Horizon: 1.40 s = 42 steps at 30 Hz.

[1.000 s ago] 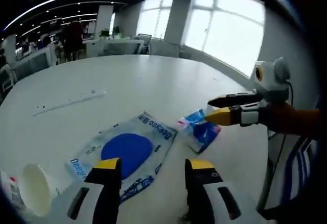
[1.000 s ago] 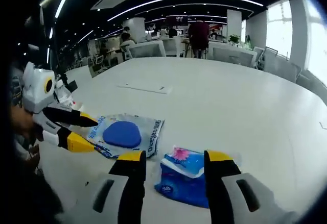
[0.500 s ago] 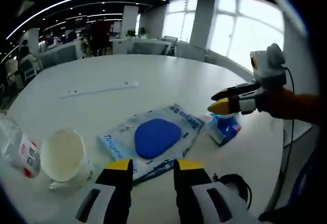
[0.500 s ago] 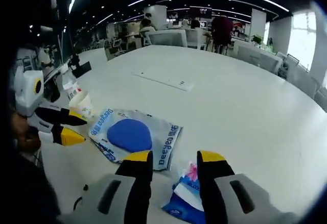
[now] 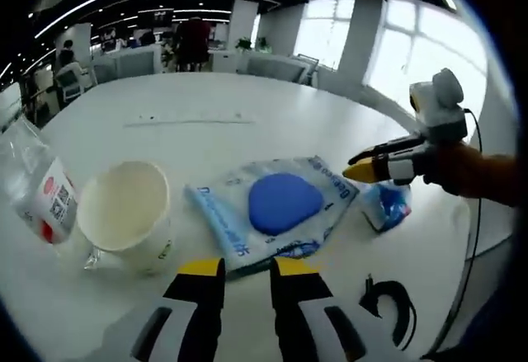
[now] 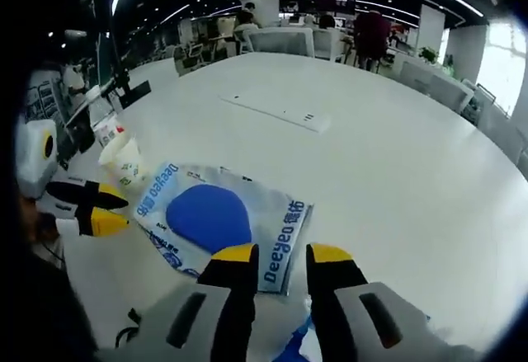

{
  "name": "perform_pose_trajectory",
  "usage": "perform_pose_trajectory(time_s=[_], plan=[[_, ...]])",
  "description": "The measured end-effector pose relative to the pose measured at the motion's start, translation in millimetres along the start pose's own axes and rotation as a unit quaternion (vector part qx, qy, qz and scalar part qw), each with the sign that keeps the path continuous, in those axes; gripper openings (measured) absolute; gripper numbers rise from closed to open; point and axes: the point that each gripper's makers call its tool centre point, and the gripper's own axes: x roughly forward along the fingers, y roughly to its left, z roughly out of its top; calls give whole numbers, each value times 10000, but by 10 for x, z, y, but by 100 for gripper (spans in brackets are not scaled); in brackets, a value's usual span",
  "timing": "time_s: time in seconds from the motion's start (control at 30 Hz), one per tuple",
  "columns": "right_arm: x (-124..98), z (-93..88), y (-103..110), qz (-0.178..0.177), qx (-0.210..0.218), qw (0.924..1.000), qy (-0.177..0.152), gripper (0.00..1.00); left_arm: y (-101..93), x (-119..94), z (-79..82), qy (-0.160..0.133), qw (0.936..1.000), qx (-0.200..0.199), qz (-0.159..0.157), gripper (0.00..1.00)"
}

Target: Arrange the tabletop items into an orderly group along one side of the table until the central work area is clear of visible clutter.

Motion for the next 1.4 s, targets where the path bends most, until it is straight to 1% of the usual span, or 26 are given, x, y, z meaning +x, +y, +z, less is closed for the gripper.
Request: perform_pose_trajectory(time_s=[0.07,0.13,0.2,0.23,0.27,0.3,0.43,0.47,0.5,0.57,0.6,0.63,0.77,0.83,1.0,1.17,1.23,1.27,1.3,1.33,1.4], plan=[[27,7,4,-60,-59,10000,23,19,44,3,-16,-32,9999,-28,157,18],[83,-9,-49,-216,-115,9996,103,19,56,18,-38,3,9998,-25,198,17],[134,-3,-86,-290,-81,9994,146,20,61,43,-59,48,9998,-115,174,17],[113,-15,-87,-303,-56,9993,201,20,61,53,-64,56,9997,-191,166,17],[122,-67,-89,-312,14,9989,360,20,61,47,-63,54,9996,-225,177,17],[161,-57,-88,-300,39,9991,311,20,57,43,-63,61,9996,-205,192,17],[186,-110,-84,-339,116,9983,455,18,58,84,-75,127,9996,-210,155,17],[195,-120,-82,-342,136,9982,477,18,64,117,-80,144,9996,-207,139,16],[259,-136,-87,-346,186,9978,543,16,57,139,-94,186,9997,-126,101,15],[302,-170,-122,-397,315,9966,644,11,71,172,-98,194,9997,-80,111,14],[315,-168,-106,-354,461,9964,620,11,72,171,-96,189,9997,-88,110,13],[298,-171,-117,-389,471,9963,613,11,71,181,-90,203,9997,-142,88,12],[289,-182,-111,-411,522,9957,639,10,77,191,-83,219,9996,-133,99,8],[280,-202,-119,-442,614,9948,682,6,82,193,-86,227,9996,-109,109,6],[251,-216,-120,-448,591,9947,713,4,76,198,-92,212,9997,85,101,2],[230,-197,-116,-456,585,9947,709,3,52,162,-67,153,9997,200,80,0],[218,-179,-124,-474,549,9952,653,3,53,160,-41,118,9995,273,82,0],[204,-166,-130,-486,543,9954,620,0,52,155,-24,93,9995,295,78,0],[205,-104,-112,-467,702,9954,464,0,21,155,10,23,9997,245,-27,0],[186,-104,-117,-461,527,9962,513,0,49,138,-3,44,9995,307,62,0],[168,-88,-112,-489,476,9965,493,0,39,114,32,3,9993,356,63,0]])
